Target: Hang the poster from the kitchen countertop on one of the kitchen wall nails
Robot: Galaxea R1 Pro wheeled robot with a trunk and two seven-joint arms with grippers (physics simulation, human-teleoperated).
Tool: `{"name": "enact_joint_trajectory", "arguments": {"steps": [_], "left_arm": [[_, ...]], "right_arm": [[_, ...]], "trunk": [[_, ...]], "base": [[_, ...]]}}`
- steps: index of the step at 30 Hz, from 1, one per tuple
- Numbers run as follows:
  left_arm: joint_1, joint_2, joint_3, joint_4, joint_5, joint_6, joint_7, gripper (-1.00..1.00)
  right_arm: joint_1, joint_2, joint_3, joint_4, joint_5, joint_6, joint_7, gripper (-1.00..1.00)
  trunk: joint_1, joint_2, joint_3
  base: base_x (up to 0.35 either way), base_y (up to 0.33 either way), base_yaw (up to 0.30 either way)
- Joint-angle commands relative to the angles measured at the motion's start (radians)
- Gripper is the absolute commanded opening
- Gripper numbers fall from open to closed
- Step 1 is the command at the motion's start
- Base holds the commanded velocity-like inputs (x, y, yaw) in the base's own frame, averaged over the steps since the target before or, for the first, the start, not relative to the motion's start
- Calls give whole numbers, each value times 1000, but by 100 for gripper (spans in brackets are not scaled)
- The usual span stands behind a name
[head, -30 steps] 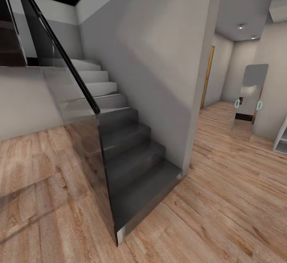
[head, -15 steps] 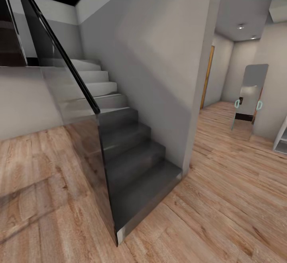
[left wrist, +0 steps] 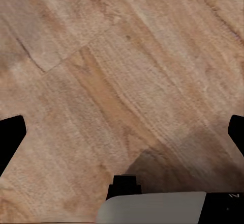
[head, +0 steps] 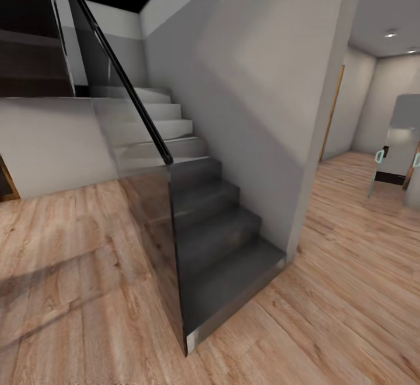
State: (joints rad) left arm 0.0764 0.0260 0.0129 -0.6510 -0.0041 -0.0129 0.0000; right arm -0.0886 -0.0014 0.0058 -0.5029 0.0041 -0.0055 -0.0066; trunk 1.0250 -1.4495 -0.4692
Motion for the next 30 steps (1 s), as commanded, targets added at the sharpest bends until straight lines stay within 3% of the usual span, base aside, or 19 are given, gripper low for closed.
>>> {"name": "enact_joint_trajectory", "arguments": {"steps": [1,17,30], "left_arm": [[0,0,1,-1,0,-1,0,100],[0,0,1,-1,-2,-2,1,100],[0,0,2,-1,-1,-2,2,100]], "right_arm": [[0,0,1,0,0,-1,-1,100],[1,0,0,1,1,-2,4,100],[1,0,1,1,1,-2,2,100]], "trunk": [[0,0,-1],[0,0,-2],[0,0,-2]], "base": [[0,0,290],[-216,0,168],[-43,0,277]]}}
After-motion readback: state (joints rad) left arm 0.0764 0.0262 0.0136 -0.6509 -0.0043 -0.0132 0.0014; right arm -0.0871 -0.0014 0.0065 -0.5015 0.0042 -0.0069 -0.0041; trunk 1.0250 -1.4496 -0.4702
